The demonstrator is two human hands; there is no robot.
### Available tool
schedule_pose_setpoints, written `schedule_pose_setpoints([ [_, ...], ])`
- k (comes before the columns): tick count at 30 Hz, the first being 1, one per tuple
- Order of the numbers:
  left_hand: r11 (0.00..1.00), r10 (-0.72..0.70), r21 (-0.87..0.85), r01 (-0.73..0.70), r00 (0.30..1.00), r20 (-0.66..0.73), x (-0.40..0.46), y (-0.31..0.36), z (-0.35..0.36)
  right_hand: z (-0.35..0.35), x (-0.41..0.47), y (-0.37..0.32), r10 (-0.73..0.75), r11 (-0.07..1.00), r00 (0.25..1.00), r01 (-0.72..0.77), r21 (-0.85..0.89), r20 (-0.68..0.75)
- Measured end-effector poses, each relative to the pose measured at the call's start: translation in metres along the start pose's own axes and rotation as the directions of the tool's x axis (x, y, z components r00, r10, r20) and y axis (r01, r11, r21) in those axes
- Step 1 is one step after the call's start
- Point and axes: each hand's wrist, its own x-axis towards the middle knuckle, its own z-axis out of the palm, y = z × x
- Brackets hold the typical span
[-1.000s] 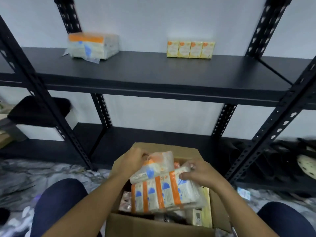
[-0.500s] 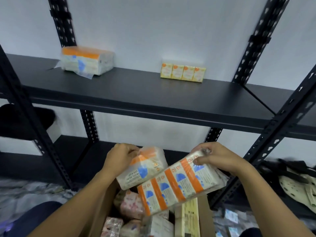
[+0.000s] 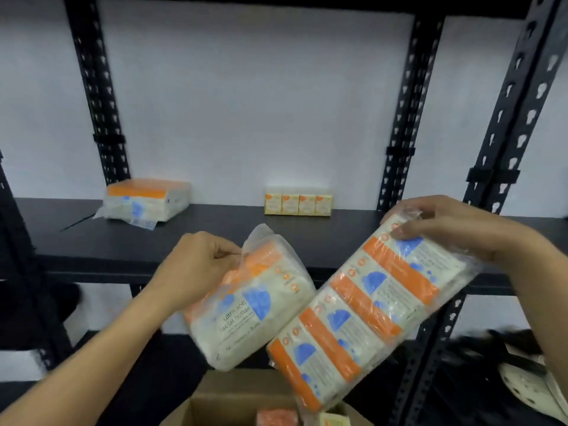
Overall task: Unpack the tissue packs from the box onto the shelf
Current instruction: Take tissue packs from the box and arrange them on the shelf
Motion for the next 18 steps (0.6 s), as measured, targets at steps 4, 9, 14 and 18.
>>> schedule_pose_setpoints([
  [4, 0.998, 0.034, -0.047, -0.039, 0.993, -0.112, 0.023, 0.03, -0.038, -0.04, -0.011, -0.021, 0.02, 0.999, 0.989, -0.013, 0.048, -0.148],
  [9, 0.999, 0.036, -0.018, -0.043, 0.951, -0.306, 0.06, 0.048, -0.072, -0.072, -0.014, -0.033, 0.036, 0.989, 0.934, 0.017, 0.145, -0.357],
  [14, 0.999, 0.017, -0.042, -0.035, 0.922, -0.386, 0.088, 0.052, -0.07, -0.066, -0.007, -0.028, 0.027, 0.978, 0.833, 0.092, 0.187, -0.553],
  [18, 1.0, -0.017, -0.01, 0.015, 0.921, -0.39, 0.105, 0.043, -0.054, -0.05, 0.008, -0.01, 0.047, 0.973, 0.762, 0.111, 0.201, -0.646],
])
